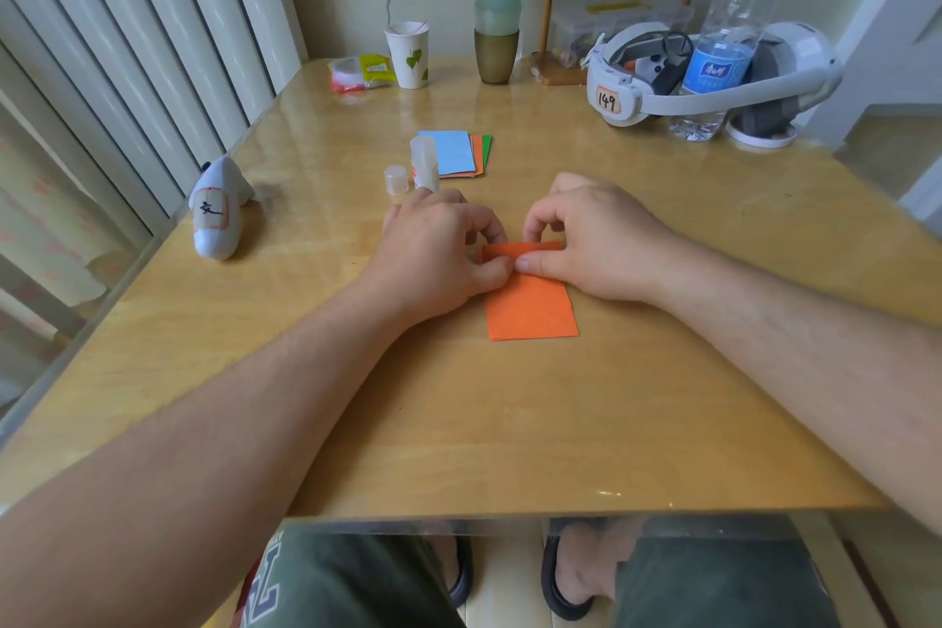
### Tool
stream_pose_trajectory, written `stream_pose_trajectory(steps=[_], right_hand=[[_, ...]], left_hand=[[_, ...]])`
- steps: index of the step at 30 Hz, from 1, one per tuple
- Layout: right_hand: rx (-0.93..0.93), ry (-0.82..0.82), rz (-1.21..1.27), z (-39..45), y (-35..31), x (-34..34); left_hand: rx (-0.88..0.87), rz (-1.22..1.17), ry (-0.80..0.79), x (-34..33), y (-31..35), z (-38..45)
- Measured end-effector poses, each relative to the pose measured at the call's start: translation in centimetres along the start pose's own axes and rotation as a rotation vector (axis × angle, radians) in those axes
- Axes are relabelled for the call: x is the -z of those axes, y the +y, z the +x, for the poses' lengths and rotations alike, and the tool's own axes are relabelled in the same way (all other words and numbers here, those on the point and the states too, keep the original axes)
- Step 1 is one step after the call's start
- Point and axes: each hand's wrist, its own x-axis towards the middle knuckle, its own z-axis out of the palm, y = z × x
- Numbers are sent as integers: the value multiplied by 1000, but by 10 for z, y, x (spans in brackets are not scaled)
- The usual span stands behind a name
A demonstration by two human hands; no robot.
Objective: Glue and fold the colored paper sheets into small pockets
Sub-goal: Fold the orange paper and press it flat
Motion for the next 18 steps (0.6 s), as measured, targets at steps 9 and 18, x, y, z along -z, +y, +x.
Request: stream_pose_trajectory(steps=[9, 18], right_hand=[[-40, 105, 186, -7, 7, -15], [-69, 124, 213, -11, 11, -12]], left_hand=[[22, -51, -15, 2, -2, -2], [52, -104, -65, 5, -4, -2]])
